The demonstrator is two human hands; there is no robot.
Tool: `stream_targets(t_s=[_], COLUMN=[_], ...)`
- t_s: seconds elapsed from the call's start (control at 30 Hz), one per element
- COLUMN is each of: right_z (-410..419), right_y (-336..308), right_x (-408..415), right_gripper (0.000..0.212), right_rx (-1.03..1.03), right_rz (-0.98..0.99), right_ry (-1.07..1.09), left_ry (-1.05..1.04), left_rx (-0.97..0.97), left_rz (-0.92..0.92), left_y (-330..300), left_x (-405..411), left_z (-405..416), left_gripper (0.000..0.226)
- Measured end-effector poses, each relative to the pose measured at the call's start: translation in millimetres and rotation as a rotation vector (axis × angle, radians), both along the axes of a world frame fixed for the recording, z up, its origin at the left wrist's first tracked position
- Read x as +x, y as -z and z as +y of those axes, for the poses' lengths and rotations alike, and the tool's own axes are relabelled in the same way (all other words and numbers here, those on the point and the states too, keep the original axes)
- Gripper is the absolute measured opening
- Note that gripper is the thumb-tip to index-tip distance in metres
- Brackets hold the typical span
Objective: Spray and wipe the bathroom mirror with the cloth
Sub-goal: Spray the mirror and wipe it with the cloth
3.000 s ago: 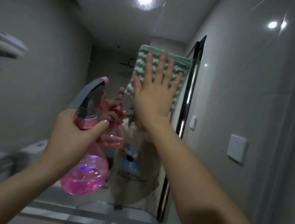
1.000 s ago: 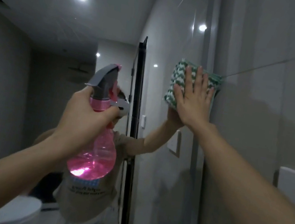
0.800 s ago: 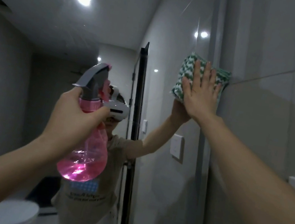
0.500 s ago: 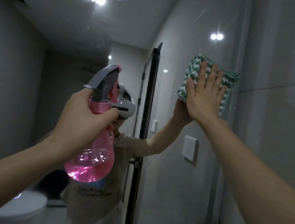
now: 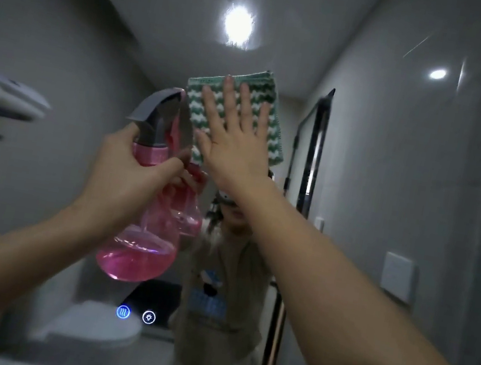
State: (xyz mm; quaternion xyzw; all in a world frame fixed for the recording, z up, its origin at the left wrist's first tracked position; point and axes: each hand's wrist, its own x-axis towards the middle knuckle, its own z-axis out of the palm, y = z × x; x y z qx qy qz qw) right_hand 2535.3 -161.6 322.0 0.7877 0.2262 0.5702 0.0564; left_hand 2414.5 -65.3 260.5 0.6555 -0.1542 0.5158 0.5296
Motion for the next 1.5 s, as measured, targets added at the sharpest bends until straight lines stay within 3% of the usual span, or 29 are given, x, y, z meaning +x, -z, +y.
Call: stream_targets(t_s=[0.2,0.57,0.73,0.93,1.13,1.27,1.5], right_z=[-30,-235,-299,-285,-208,-184,-188], right_y=[-21,-54,-40,-33,26,41,43], right_x=[5,27,34,33,32,33,33], right_gripper=[0.056,0.055,0.073,0.073,0.059,0.055,0.057], right_rx=[-0.056,0.431,0.568,0.629,0.495,0.405,0.358], right_rz=[-0.036,-0.041,-0.067,-0.064,-0.130,-0.176,-0.272], right_ry=[0.027,0.064,0.098,0.130,0.039,0.014,0.001], left_ry=[-0.036,0.046,0.048,0.086,0.117,0.080,-0.057], left_rx=[0.066,0.163,0.245,0.261,0.260,0.276,0.376], left_rz=[-0.020,-0.066,-0.081,-0.090,-0.065,-0.084,-0.083], left_y=[-16,-82,-117,-136,-145,-146,-139], left_x=[7,47,43,41,46,54,60], left_z=[-14,-103,-134,-147,-167,-190,-217], left_gripper=[0.016,0.020,0.011,0.019,0.020,0.010,0.013])
